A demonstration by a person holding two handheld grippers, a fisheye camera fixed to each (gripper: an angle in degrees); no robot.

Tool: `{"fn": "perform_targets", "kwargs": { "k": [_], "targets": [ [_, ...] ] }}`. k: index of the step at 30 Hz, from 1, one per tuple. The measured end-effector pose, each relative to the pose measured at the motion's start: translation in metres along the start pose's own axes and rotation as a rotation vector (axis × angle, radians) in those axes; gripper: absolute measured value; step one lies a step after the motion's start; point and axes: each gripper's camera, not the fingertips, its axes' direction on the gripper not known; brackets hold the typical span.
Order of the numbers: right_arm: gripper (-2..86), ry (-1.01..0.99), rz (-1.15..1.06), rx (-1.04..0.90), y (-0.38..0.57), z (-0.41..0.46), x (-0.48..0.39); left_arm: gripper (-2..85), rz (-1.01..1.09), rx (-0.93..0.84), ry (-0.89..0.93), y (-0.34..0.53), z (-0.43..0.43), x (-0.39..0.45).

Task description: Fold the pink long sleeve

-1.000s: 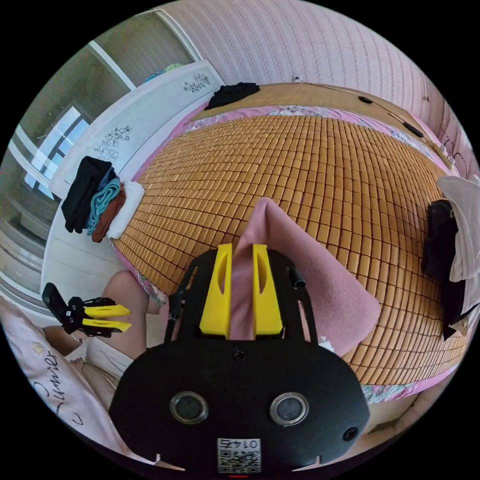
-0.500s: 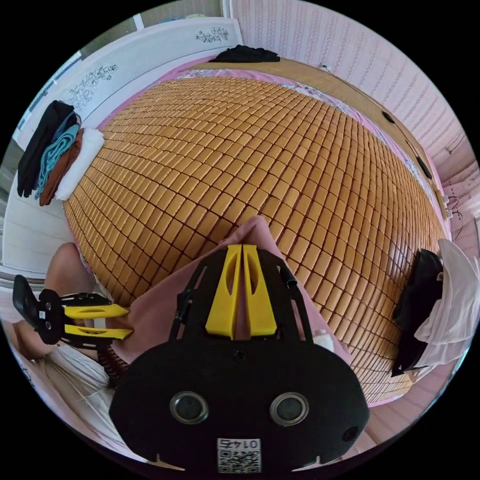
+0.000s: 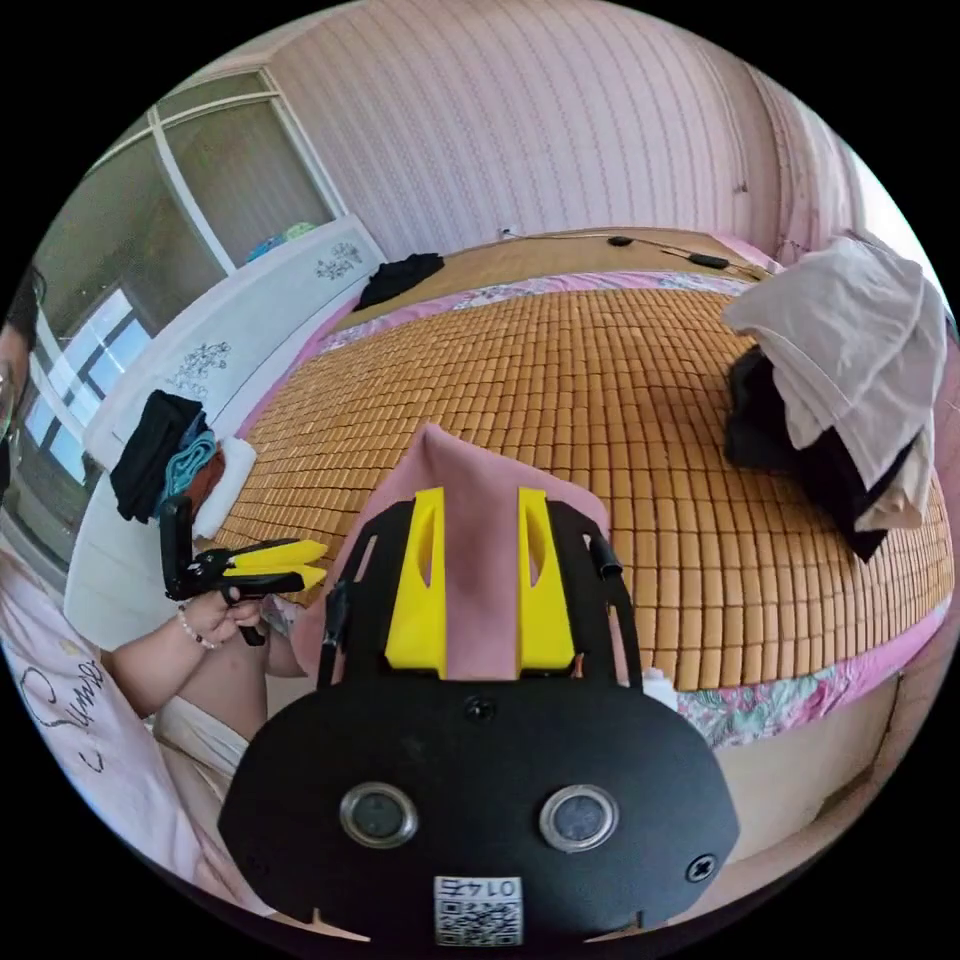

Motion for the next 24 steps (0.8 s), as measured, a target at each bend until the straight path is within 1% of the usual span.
{"fn": "perform_targets", "kwargs": {
  "k": [1,2,3,5,8,12,15,17,19,20,21,22,23,24],
  "targets": [
    [15.0,0.024,0.064,-0.024,0.010,0.003,0.012,11.7,-0.033,-0.011,0.040,-0.005,0.003,-0.009],
    [17.8,0.001,0.142,-0.067,0.018,0.010,0.025,12.0,-0.074,-0.010,0.080,-0.009,0.006,-0.018],
    [19.3,-0.027,0.174,-0.090,0.021,0.013,0.031,12.4,-0.087,-0.015,0.097,-0.011,0.008,-0.022],
    [21.6,-0.150,0.294,-0.117,0.033,0.025,0.052,13.6,-0.119,-0.064,0.123,-0.017,0.013,-0.033],
    [22.6,-0.213,0.386,-0.102,0.045,0.036,0.066,14.6,-0.091,-0.079,0.124,-0.020,0.008,-0.041],
    [23.3,-0.269,0.426,-0.066,0.056,0.044,0.073,14.3,-0.091,-0.104,0.204,-0.020,0.000,-0.056],
    [23.7,-0.339,0.431,-0.046,0.063,0.047,0.078,15.7,-0.117,-0.085,0.323,-0.020,-0.010,-0.077],
    [24.3,-0.367,0.407,-0.014,0.068,0.046,0.078,16.6,-0.160,-0.027,0.445,-0.018,-0.019,-0.092],
    [25.2,-0.402,0.391,0.016,0.072,0.046,0.078,17.6,-0.134,-0.054,0.434,-0.019,-0.019,-0.092],
    [25.8,-0.444,0.389,0.044,0.075,0.046,0.078,18.3,-0.103,-0.097,0.421,-0.018,-0.016,-0.088],
    [26.0,-0.478,0.386,0.050,0.076,0.047,0.079,18.3,-0.084,-0.096,0.422,-0.018,-0.016,-0.086],
    [25.0,-0.581,0.374,0.013,0.078,0.054,0.079,18.4,-0.071,-0.093,0.419,-0.016,-0.016,-0.083],
    [23.8,-0.638,0.349,-0.039,0.080,0.063,0.077,18.3,-0.063,-0.085,0.417,-0.015,-0.016,-0.081],
    [23.1,-0.626,0.330,-0.040,0.081,0.064,0.074,18.3,-0.059,-0.082,0.419,-0.014,-0.017,-0.080]
  ]
}}
